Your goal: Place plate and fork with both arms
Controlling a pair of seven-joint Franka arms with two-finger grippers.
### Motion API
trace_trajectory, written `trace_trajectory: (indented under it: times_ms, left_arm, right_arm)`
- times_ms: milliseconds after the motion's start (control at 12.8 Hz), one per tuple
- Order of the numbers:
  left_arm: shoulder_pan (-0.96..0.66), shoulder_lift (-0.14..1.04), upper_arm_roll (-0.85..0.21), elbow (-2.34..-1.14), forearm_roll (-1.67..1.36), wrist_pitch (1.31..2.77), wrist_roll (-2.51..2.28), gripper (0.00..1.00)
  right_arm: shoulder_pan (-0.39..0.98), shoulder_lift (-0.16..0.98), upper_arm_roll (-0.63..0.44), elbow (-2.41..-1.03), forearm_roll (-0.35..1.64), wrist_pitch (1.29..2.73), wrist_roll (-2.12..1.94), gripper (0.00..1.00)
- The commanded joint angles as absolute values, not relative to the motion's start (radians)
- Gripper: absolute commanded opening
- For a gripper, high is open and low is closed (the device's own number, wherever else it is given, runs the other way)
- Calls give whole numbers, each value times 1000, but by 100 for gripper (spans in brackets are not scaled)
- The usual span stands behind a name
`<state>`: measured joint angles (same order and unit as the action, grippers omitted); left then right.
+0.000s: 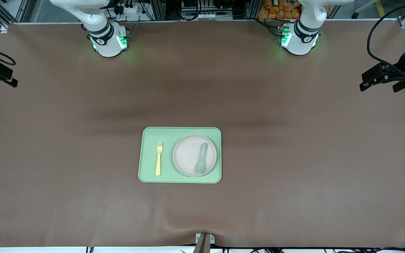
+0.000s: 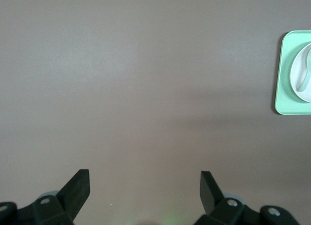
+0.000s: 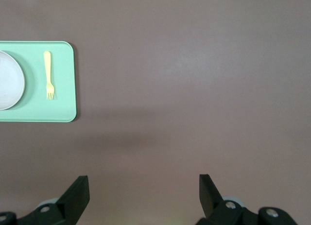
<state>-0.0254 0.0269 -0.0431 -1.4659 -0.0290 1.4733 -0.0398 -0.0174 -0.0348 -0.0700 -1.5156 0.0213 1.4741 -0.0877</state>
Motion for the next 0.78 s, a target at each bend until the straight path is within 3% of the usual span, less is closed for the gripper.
trace_trajectory:
  times_ms: [0,705]
  left_arm:
    - [-23,9,-48,-1468,-20,1456,-48,100]
    - [-23,-64,-64,-1575,-9,1483,-75,100]
  right_arm:
    - [-8,-21,-63,-1457,6,1439,-95,100]
    - [-17,-69,-67,-1485,9,1381,-98,100]
